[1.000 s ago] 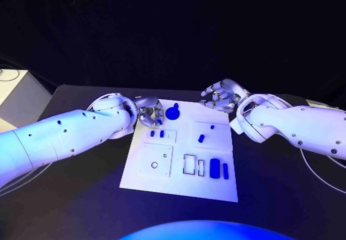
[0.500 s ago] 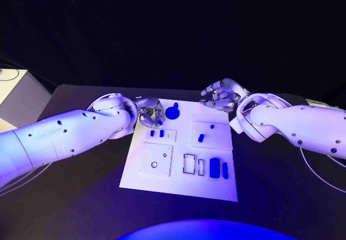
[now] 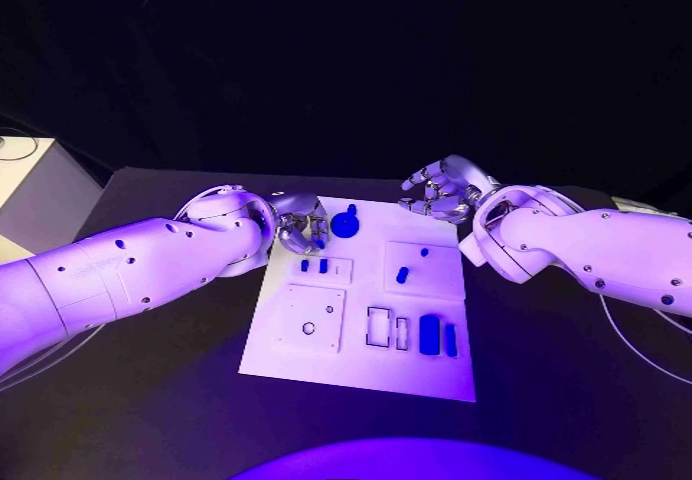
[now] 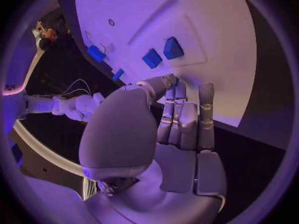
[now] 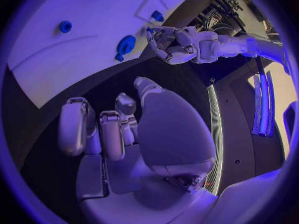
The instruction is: Assemble the parts on the task board
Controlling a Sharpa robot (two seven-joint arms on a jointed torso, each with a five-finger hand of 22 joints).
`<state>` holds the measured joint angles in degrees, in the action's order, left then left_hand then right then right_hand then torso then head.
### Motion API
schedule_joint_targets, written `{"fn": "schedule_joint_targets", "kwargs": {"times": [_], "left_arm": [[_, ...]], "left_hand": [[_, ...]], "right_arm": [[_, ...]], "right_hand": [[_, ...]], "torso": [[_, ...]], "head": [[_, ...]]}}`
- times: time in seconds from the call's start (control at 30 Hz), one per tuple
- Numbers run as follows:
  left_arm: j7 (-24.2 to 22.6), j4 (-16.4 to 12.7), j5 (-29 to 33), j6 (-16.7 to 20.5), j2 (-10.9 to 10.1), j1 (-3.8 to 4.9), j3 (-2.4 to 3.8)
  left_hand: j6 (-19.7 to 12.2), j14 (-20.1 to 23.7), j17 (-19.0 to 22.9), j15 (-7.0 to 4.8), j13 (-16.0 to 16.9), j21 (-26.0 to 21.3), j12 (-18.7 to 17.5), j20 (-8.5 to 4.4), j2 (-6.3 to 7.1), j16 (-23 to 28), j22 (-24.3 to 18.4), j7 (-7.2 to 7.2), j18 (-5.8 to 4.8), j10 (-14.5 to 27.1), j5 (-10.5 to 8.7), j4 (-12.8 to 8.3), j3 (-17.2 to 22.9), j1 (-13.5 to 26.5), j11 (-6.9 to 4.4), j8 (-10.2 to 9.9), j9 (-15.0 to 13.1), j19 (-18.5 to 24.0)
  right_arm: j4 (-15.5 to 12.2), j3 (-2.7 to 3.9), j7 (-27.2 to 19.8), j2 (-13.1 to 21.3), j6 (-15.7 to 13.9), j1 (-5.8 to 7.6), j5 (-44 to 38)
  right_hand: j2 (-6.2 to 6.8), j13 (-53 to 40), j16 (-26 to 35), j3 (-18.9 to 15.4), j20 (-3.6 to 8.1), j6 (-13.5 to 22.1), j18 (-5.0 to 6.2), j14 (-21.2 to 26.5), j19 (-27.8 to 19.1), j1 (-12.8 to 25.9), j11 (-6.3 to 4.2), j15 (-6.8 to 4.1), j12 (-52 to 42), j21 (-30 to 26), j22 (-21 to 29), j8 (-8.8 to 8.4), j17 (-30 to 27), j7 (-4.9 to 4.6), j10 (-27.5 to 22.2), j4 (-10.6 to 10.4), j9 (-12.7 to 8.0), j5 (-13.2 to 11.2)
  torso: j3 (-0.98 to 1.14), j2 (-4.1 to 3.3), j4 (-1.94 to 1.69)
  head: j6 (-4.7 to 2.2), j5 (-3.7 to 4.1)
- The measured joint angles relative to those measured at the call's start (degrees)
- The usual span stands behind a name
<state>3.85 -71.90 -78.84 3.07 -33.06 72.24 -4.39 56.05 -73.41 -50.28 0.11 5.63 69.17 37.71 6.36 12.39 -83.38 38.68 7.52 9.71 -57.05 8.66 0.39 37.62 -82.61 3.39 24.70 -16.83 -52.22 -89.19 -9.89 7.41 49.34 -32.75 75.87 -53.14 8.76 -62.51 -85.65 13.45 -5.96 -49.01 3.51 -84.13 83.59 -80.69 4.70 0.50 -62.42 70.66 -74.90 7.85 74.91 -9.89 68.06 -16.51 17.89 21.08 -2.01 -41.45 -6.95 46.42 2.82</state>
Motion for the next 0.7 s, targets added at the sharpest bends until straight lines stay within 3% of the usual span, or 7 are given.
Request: {"fn": "schedule_joint_targets", "kwargs": {"times": [0.37,0.7], "left_arm": [[0.1,0.1,0.0,-0.1,0.1,0.03,-0.06],[0.0,-0.4,0.0,-0.1,-0.2,-0.04,-0.13]], "left_hand": [[-0.1,0.0,0.8,0.00,0.4,0.0,0.1,0.00,0.27,0.0,-0.6,0.04,0.00,0.1,0.00,-0.4,-0.4,0.5,0.13,-0.7,-0.2,0.0],[-1.4,0.4,0.5,0.37,2.3,-0.2,3.2,0.14,0.05,-0.4,-0.9,0.33,0.00,3.1,0.02,-0.8,-1.1,0.7,0.79,-2.0,-0.2,0.1]], "right_arm": [[0.0,0.00,0.0,0.0,0.0,0.00,0.0],[0.1,0.00,0.0,0.0,0.0,0.00,0.0]], "right_hand": [[0.00,0.0,0.0,0.0,0.00,0.0,0.00,0.0,0.0,0.0,0.00,0.00,0.0,0.0,0.0,0.00,0.0,0.00,0.0,0.0,0.0,0.0],[0.00,0.0,0.0,0.0,0.00,0.0,0.00,0.0,0.0,0.0,0.00,0.00,0.0,0.0,0.0,0.00,0.0,0.00,0.0,0.0,0.0,0.0]], "torso": [[0.02,-0.01,0.02],[-0.01,0.03,0.03]], "head": [[0.20,0.10],[0.23,0.13]]}}
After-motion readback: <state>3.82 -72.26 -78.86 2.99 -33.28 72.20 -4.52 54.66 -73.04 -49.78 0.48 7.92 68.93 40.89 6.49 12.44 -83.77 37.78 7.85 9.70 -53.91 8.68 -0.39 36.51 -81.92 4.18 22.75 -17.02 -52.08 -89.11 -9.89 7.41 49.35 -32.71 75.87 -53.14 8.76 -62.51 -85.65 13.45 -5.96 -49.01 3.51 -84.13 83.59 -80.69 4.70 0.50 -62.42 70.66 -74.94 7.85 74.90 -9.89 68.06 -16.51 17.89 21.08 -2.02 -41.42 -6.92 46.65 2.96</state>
